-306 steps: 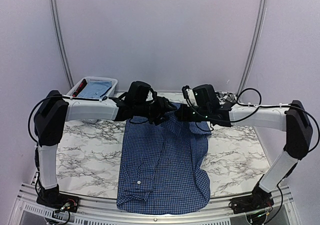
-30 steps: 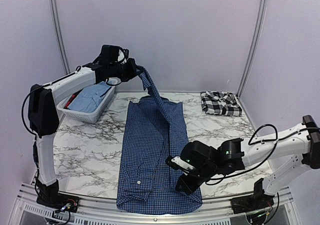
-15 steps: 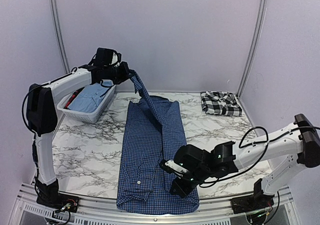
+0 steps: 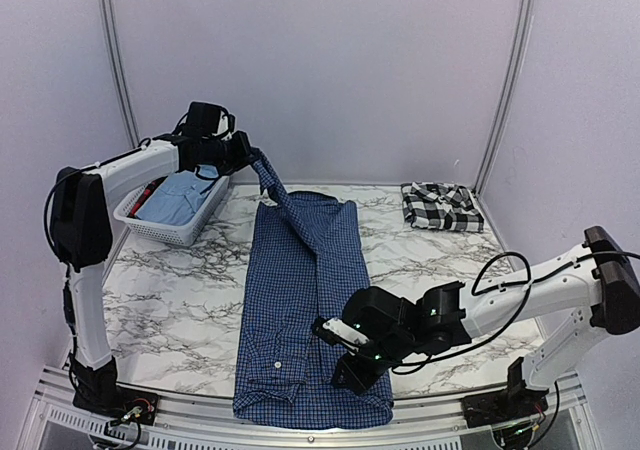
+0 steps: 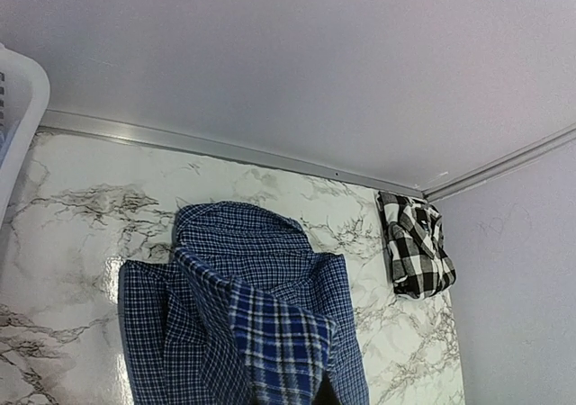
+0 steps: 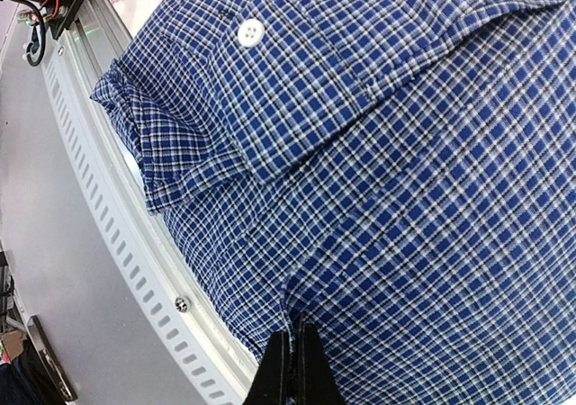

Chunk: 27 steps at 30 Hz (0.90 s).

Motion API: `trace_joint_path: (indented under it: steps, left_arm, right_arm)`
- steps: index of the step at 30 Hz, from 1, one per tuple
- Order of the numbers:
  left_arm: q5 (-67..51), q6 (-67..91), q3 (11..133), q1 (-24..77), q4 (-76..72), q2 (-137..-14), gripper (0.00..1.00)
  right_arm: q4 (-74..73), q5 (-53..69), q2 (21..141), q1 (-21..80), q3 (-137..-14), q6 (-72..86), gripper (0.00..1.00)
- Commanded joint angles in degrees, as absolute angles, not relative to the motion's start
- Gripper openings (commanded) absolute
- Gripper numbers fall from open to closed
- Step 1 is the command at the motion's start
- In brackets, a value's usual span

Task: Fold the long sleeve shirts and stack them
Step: Smooth out the rectangle-folded shirt at the center of the board.

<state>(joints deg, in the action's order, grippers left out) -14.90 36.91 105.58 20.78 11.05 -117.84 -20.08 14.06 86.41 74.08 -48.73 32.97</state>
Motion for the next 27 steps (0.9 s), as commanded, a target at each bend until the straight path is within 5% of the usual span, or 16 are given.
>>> trace_joint_path:
  steps: [1, 27]
  left_arm:
    - [-14.00, 35.68, 104.90, 20.22, 11.51, -114.56, 0.00]
    - [-17.06, 35.74, 104.63, 20.09, 11.44, -116.22, 0.00]
  right_arm:
    - [-18.68, 14.90, 87.25, 74.62, -49.82, 33.02, 0.00]
    - [-15.69, 16.07, 90.45, 74.62, -51.09, 32.57, 0.05]
